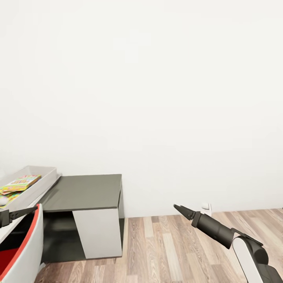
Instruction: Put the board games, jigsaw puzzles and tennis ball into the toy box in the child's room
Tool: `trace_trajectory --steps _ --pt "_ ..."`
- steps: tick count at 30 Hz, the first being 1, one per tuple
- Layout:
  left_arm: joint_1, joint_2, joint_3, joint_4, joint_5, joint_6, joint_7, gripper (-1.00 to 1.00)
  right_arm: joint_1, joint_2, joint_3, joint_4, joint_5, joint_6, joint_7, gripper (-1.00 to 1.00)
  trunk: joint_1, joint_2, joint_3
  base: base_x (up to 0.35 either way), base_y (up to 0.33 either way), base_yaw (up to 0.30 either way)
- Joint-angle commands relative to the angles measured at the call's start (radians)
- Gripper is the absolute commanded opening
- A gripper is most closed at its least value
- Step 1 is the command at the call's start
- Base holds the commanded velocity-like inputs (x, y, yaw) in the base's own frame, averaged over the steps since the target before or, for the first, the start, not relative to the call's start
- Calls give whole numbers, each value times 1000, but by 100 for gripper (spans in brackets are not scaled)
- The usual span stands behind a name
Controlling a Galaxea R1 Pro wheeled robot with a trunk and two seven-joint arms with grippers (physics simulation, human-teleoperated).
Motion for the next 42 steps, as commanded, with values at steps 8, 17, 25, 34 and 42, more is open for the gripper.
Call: trace_trajectory --steps 8,17,25,34,42 --pt "-1 -6 2 -2 -10 11 -9 100 0 -1 0 0 -6 7 2 100 0 -1 -8 -180 -262 105" --pt "-1 -7 1 -1 -11 12 -9 100 0 -4 -1 0 -8 7 4 100 0 -1 -12 -43 -89 45" --pt "-1 -10 0 -1 -14 18 -9 100 0 -3 0 0 -7 6 3 100 0 -1 -12 -4 -8 4" --pt "-1 -18 -27 -5 -15 19 -9 100 0 2 9 1 -6 4 -2 100 0 -1 -12 0 -1 0" --pt "-1 -50 -116 -27 -16 23 -9 100 -1 9 12 35 3 6 -34 100 0 -1 -12 0 0 0"
